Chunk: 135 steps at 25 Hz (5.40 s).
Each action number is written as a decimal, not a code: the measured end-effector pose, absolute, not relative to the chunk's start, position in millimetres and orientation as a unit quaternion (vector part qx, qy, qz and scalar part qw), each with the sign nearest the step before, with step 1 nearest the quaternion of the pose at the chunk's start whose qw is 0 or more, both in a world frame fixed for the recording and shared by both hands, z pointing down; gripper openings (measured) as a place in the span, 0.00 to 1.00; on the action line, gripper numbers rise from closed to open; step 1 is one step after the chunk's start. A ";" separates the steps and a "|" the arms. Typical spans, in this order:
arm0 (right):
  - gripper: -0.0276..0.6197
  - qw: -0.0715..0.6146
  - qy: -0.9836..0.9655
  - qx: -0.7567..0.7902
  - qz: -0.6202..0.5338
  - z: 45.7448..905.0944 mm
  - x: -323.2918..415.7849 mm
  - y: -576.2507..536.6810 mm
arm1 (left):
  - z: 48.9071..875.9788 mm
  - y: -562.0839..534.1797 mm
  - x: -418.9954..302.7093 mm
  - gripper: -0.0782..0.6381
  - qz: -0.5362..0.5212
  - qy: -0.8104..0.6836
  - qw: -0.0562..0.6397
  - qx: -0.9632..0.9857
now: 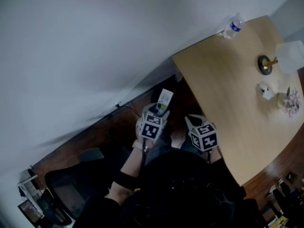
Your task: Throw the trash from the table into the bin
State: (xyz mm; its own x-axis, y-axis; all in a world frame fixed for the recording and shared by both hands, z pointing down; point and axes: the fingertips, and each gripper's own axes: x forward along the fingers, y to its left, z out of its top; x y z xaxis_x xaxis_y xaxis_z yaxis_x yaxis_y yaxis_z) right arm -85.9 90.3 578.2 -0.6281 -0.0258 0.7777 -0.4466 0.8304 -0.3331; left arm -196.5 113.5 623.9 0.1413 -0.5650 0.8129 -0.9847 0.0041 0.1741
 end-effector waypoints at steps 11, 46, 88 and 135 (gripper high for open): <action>0.05 0.446 -0.837 0.112 0.297 652.9 -110.8 116.0 | 801.1 155.8 -202.0 0.47 0.325 -0.540 0.482 0.608; 0.05 0.469 -0.782 0.129 0.389 803.7 -87.5 139.9 | 1067.1 132.9 -198.9 0.68 0.352 -0.456 0.573 0.582; 0.05 0.327 -0.851 0.236 0.337 551.8 -3.0 71.4 | 557.0 73.1 -48.9 0.11 0.316 -0.415 0.305 0.797; 0.05 0.134 -0.699 0.504 0.490 597.6 301.4 -75.7 | 606.0 -282.0 302.1 0.64 0.480 -0.146 0.044 0.864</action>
